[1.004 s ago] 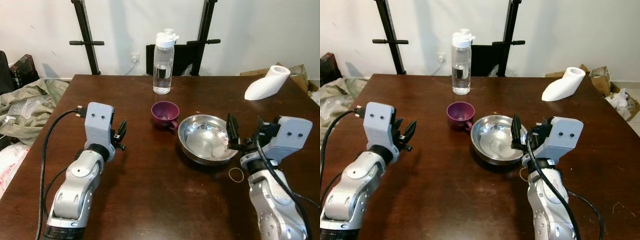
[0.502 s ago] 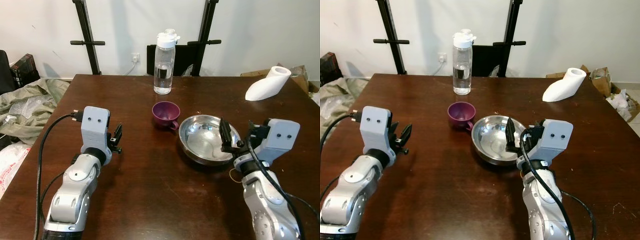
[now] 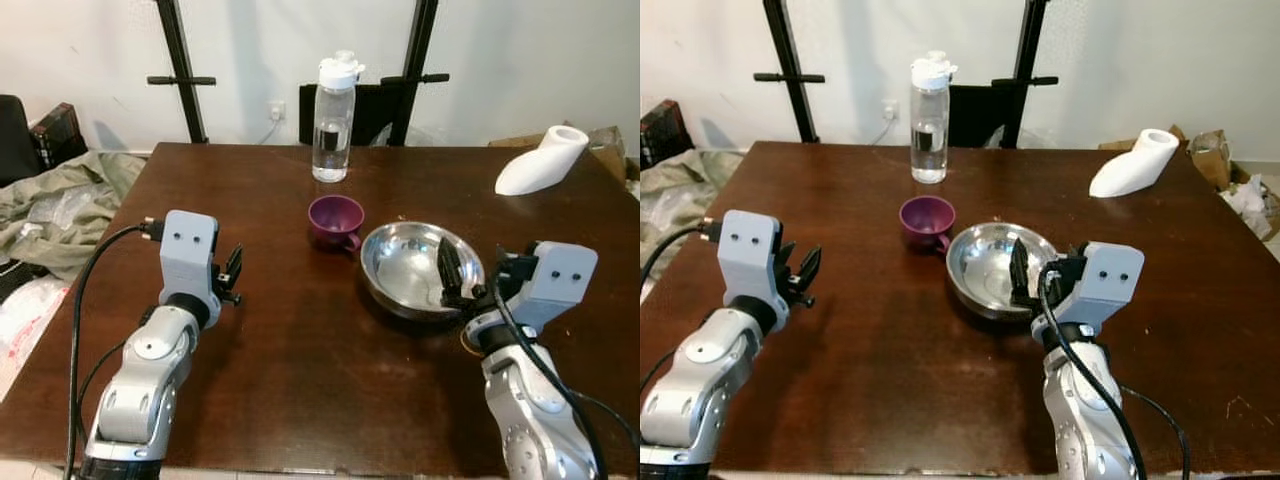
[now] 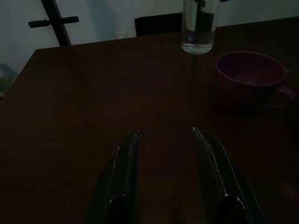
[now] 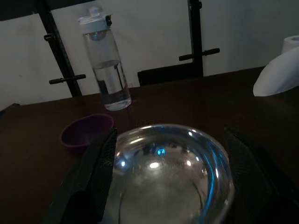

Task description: Setting the table

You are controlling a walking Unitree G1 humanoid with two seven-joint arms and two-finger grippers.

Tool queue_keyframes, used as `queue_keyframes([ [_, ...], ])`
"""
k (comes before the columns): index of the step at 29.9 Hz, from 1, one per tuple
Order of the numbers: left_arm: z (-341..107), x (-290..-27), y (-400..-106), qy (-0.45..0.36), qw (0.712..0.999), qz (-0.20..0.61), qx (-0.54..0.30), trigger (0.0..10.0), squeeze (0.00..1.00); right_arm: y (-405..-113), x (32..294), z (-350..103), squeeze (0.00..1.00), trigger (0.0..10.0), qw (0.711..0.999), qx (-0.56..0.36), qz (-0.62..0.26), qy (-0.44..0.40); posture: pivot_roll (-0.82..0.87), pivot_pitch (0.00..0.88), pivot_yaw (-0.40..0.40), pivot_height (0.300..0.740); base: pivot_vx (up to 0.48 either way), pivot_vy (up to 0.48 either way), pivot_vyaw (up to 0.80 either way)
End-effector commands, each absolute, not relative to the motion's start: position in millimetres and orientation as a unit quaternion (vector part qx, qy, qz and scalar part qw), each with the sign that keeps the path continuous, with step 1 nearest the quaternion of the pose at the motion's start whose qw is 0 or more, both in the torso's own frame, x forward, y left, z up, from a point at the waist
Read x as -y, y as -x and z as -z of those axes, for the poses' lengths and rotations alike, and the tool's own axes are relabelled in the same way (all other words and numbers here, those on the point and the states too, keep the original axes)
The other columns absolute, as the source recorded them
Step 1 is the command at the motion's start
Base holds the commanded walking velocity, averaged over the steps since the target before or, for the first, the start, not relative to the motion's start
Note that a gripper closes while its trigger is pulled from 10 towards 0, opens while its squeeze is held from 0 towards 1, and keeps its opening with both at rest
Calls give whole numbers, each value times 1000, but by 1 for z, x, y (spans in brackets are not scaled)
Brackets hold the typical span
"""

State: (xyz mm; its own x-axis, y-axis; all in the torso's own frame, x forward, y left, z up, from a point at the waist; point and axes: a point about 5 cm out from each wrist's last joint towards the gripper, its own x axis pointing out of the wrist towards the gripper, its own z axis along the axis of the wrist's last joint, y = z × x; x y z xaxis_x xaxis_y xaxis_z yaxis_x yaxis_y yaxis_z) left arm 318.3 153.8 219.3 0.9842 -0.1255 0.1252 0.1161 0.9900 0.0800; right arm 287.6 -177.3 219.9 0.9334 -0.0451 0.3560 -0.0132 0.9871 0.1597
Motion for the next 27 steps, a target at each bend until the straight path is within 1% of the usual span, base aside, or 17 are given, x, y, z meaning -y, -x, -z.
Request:
queue_keyframes([
  [1,-215,-156,-318,-36,996,58,55,10000,0,-286,180,-214,0,10000,981,174,16,-79,74,140,83,740,-337,0,0],
  [27,-217,-156,-323,-39,995,66,57,10000,0,-283,180,-211,0,10000,981,174,22,-80,69,136,100,740,-319,0,0],
])
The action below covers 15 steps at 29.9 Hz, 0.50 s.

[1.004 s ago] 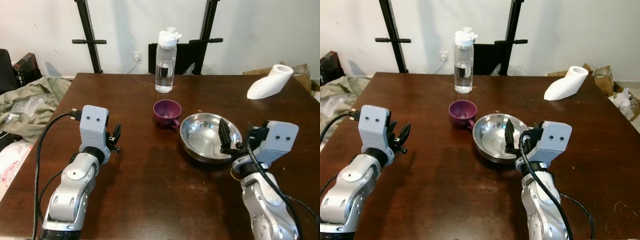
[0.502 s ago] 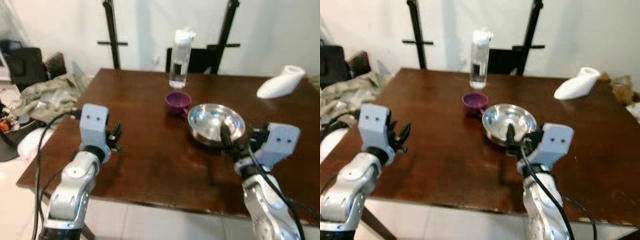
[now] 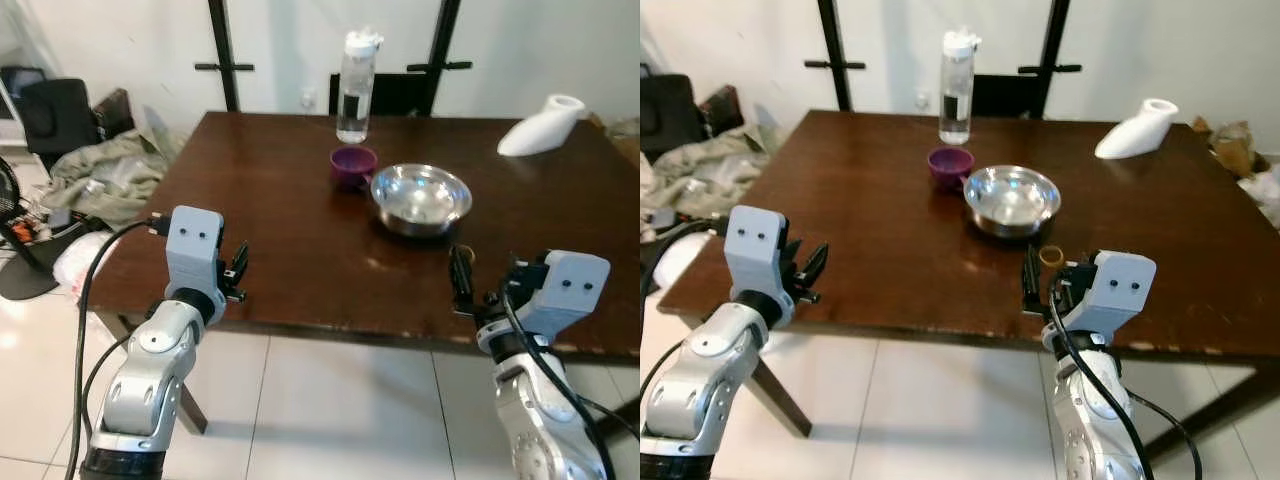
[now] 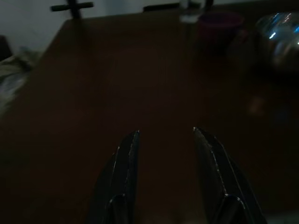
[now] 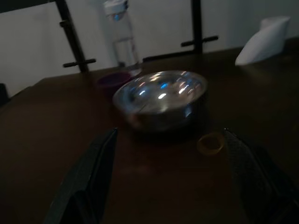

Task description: Setting the table

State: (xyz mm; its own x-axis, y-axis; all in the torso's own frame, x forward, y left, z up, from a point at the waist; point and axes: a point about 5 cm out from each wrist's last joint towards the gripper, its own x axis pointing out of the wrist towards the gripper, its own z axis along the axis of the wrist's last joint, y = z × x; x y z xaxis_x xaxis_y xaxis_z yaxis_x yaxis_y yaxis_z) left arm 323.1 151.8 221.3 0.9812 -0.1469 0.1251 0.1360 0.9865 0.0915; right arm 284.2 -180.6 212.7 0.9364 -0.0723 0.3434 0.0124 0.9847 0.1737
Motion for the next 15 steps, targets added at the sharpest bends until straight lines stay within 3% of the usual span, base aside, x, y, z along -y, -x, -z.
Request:
queue_keyframes([
  [1,-217,-156,-323,-39,995,66,57,10000,0,-283,180,-211,0,10000,981,174,22,-80,69,136,100,740,-311,0,0],
  [15,-217,-155,-324,-41,995,71,57,10000,0,-283,179,-209,0,10000,981,173,21,-82,69,132,109,740,-306,0,0],
])
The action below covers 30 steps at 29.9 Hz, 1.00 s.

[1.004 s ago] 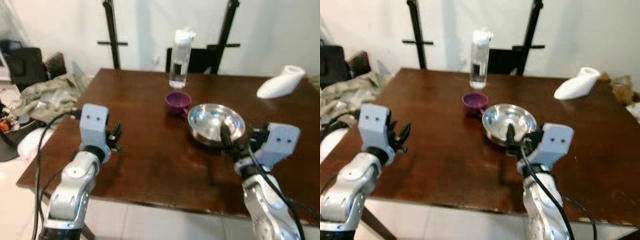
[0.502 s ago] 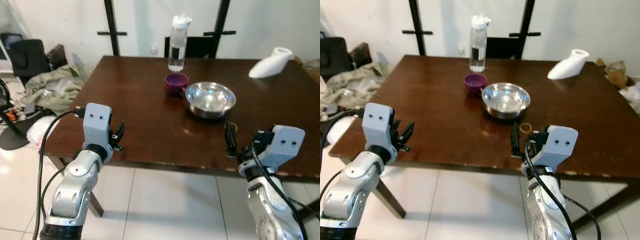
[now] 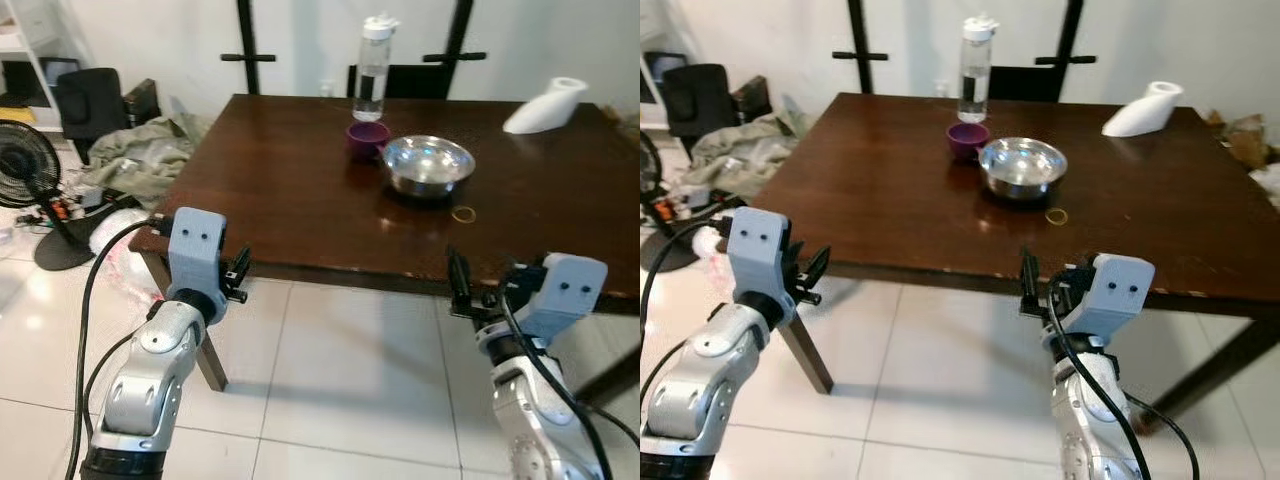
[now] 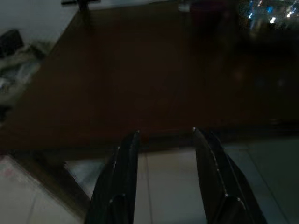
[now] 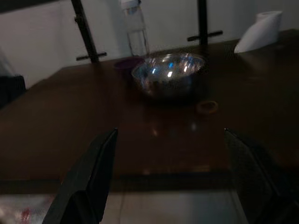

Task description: Setting the table

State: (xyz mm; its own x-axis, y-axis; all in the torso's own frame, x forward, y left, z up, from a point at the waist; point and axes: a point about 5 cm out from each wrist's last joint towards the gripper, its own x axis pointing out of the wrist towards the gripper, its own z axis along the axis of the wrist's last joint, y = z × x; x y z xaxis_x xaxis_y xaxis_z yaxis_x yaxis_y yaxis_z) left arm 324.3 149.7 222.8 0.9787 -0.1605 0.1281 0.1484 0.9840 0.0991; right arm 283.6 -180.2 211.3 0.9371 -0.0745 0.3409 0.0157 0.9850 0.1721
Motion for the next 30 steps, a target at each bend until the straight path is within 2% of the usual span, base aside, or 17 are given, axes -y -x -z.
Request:
queue_keyframes([
  [1,-217,-154,-324,-41,995,71,57,10000,0,-283,179,-209,0,10000,981,173,21,-82,68,131,110,740,-300,0,0],
  [6,-217,-154,-325,-42,995,71,57,10000,0,-283,178,-209,0,10000,981,172,21,-82,67,129,109,740,-286,0,0],
  [28,-212,-154,-327,-39,996,66,37,10000,0,-283,179,-205,0,10000,983,160,12,-83,65,119,109,740,0,0,0],
  [30,-212,-154,-327,-40,996,65,37,10000,0,-283,178,-205,0,10000,984,156,9,-83,64,121,108,740,0,0,794],
])
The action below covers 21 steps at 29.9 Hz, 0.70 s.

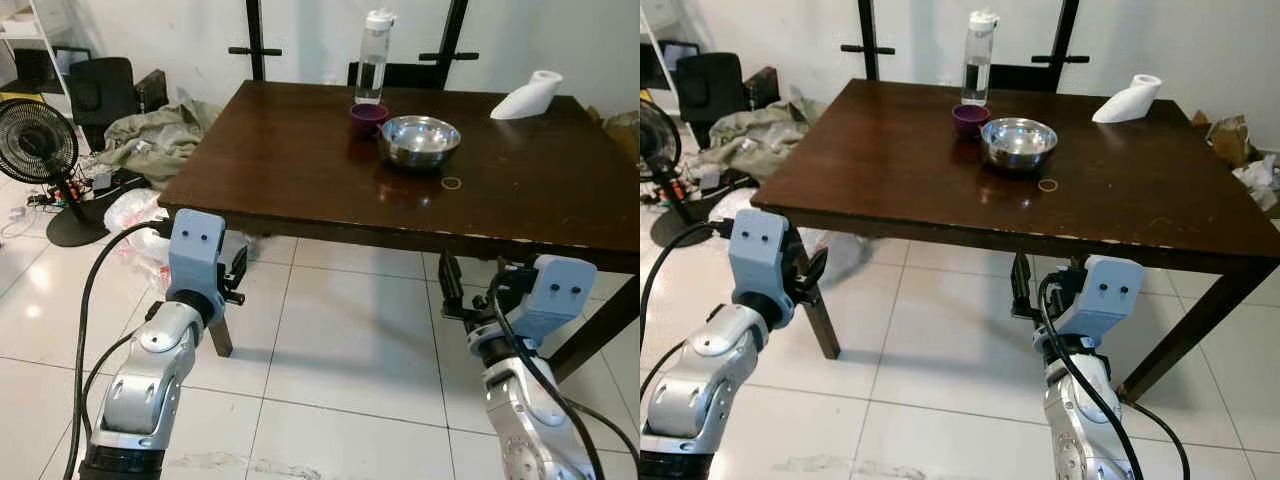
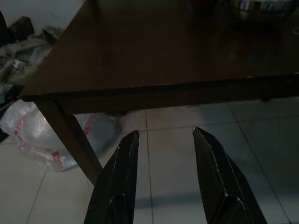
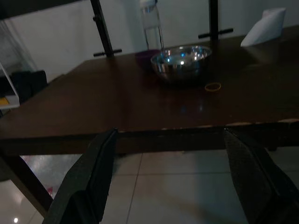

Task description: Setting the table

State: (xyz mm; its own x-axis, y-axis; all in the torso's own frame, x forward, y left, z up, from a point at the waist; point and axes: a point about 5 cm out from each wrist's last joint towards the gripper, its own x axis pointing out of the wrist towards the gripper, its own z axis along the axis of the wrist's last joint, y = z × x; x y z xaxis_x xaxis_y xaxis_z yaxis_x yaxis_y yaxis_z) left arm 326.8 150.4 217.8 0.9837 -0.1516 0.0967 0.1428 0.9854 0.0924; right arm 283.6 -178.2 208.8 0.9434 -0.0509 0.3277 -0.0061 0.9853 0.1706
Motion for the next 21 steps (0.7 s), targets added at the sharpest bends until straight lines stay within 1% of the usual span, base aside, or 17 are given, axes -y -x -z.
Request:
queue_keyframes([
  [1,-212,-155,-327,-42,997,59,36,10000,0,-283,178,-204,0,10000,985,153,5,-82,64,121,108,740,0,0,800],
  [12,-209,-160,-329,-51,998,25,27,10000,0,-282,173,-205,0,10000,983,160,-8,-94,67,127,109,740,0,0,800],
  [21,-208,-161,-331,-56,998,16,22,10000,0,-282,172,-207,0,10000,981,165,-12,-99,66,130,111,740,0,0,796],
])
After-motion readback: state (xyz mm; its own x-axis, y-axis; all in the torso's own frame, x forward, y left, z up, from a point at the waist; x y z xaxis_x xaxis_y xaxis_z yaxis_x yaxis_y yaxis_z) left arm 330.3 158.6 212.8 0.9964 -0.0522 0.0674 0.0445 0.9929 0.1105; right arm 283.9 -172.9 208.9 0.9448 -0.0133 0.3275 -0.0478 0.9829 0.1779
